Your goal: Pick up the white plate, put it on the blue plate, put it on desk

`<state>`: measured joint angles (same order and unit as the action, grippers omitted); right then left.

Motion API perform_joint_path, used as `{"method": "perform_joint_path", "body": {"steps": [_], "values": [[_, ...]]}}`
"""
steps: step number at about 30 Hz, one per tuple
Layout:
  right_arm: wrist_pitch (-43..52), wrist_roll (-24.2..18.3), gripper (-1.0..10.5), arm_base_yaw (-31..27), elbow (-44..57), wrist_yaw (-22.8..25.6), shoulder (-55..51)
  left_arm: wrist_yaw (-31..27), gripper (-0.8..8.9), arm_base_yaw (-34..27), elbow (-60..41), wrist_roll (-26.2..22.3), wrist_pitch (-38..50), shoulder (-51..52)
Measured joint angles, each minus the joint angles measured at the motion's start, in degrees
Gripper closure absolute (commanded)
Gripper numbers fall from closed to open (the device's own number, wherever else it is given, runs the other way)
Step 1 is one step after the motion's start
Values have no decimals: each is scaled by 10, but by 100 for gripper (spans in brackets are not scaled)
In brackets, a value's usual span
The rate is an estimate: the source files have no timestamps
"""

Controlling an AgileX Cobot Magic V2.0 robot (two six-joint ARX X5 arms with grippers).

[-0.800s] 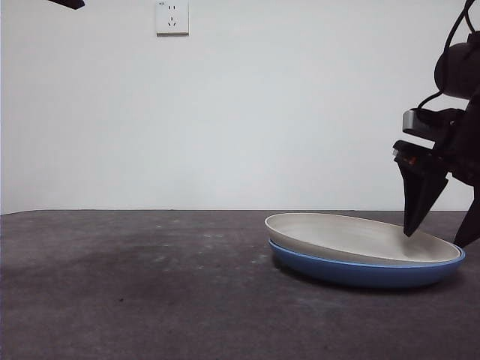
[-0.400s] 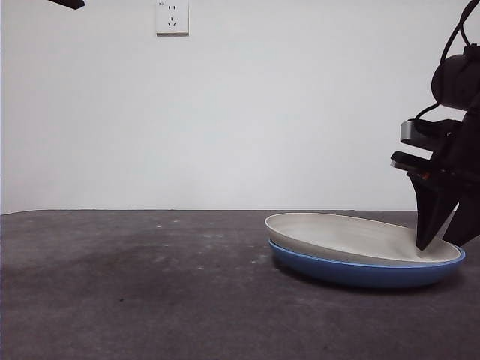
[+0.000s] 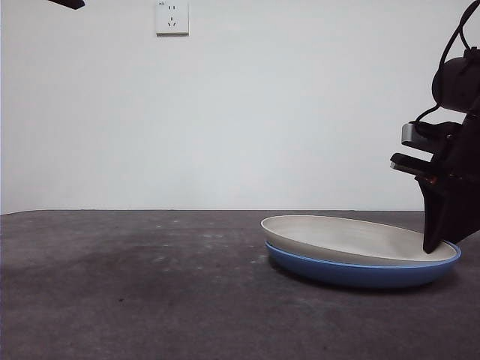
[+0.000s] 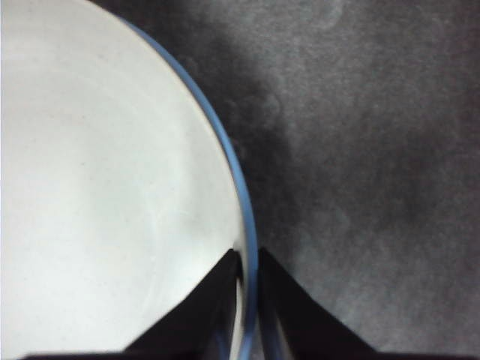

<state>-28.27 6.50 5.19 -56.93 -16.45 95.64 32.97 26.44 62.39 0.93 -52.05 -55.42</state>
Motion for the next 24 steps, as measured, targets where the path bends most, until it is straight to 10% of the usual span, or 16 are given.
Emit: {"method": "perform_joint_path", "body": {"steps": [24], "values": [[18,58,936,76,-2,-25,-133,0,534,0,0,0,0,0]]}}
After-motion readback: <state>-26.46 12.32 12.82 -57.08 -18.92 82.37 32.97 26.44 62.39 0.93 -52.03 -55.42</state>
